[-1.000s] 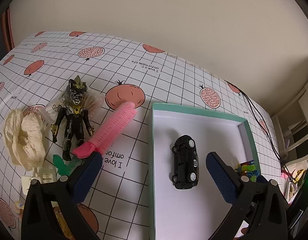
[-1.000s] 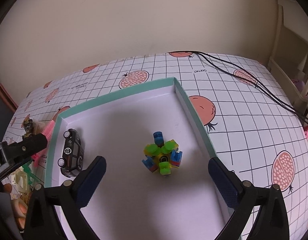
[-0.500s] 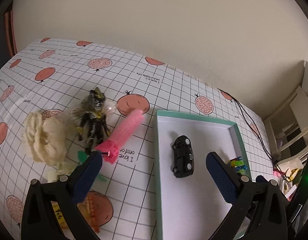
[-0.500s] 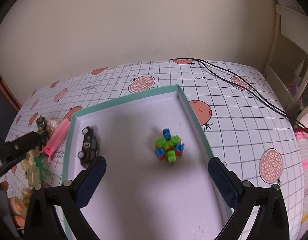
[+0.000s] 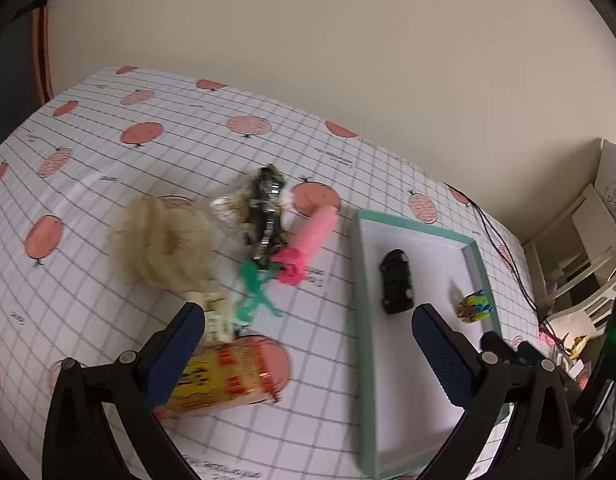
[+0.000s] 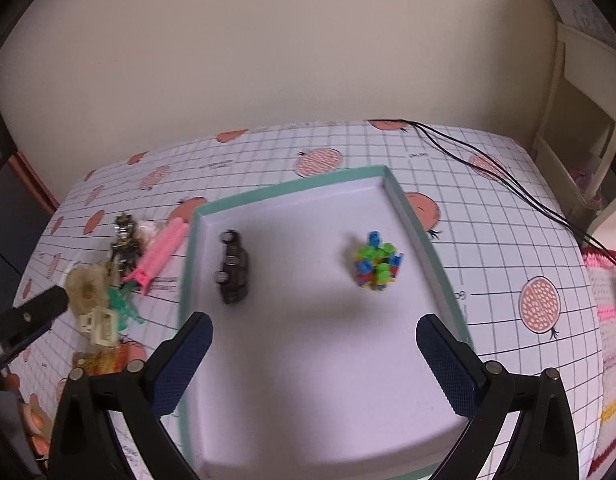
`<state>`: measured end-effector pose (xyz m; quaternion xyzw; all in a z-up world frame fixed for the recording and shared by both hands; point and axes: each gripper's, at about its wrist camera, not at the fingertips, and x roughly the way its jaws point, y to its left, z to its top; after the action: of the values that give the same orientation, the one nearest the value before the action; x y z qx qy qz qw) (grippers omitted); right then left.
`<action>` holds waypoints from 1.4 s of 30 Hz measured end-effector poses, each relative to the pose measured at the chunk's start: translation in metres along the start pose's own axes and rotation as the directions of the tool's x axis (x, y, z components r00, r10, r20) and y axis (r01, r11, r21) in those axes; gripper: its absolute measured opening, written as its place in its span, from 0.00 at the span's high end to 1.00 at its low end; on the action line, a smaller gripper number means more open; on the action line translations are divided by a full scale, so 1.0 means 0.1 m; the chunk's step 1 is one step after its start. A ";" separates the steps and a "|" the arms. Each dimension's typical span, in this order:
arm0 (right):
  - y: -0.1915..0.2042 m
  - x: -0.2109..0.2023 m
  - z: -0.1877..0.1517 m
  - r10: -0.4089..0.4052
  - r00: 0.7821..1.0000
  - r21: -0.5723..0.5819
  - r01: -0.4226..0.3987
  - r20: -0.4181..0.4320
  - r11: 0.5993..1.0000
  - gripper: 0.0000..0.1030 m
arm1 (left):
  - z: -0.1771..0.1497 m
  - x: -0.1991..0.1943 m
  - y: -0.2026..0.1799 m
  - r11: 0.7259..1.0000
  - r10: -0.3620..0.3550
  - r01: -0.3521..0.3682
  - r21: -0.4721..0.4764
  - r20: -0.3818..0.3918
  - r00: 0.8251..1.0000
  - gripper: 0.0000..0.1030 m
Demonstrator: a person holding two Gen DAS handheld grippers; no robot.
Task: Organize objects
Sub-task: 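Withdraw both tools from the tray back toward the pile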
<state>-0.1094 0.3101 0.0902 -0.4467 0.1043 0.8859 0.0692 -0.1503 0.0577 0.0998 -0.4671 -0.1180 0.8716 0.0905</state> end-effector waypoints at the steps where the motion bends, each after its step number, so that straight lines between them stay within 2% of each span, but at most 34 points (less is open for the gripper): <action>1: 0.04 -0.01 0.00 0.005 1.000 -0.008 -0.005 0.003 1.000 0.00 | 0.00 -0.03 0.06 1.000 0.010 -0.010 -0.004 0.003 1.000 0.00; 11: 0.58 -0.09 -0.06 0.060 0.998 -0.086 -0.060 0.005 0.994 0.00 | -0.02 -0.20 0.47 0.998 0.037 -0.037 -0.048 0.004 0.999 0.00; 15: 0.81 -0.10 -0.11 0.062 0.998 -0.140 -0.061 0.004 0.988 0.00 | -0.03 -0.21 0.64 0.996 0.049 -0.051 -0.080 -0.019 0.999 0.00; 23: 1.06 0.00 -0.16 0.100 0.994 -0.157 -0.105 -0.037 0.982 0.00 | -0.11 -0.17 0.89 0.989 0.095 -0.104 -0.109 -0.087 0.992 0.00; 29: 1.22 0.08 -0.21 0.084 0.995 -0.183 -0.094 -0.062 0.979 0.00 | -0.16 -0.06 0.92 0.989 0.129 -0.137 -0.054 -0.142 0.981 0.00; 33: 1.21 0.15 -0.21 0.089 0.993 -0.150 -0.101 -0.084 0.984 0.00 | -0.22 0.06 0.87 0.987 0.155 -0.159 -0.010 -0.183 0.971 0.00; 39: 1.15 0.20 -0.21 0.051 0.995 -0.125 -0.061 -0.087 0.990 0.01 | -0.30 0.13 0.68 0.969 0.237 -0.217 0.120 -0.186 0.954 0.00; 41: 1.09 0.20 -0.19 0.052 0.995 -0.102 -0.061 -0.089 0.993 0.01 | -0.33 0.17 0.64 0.964 0.246 -0.218 0.152 -0.196 0.949 0.03; 42: 1.07 0.21 -0.19 0.056 0.994 -0.091 -0.064 -0.091 0.994 0.01 | -0.34 0.18 0.62 0.963 0.247 -0.218 0.159 -0.200 0.948 0.09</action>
<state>-0.1300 0.2020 0.0754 -0.4850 0.0790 0.8708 0.0167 -0.1349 0.0075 0.0496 -0.5634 0.0079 0.8256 0.0307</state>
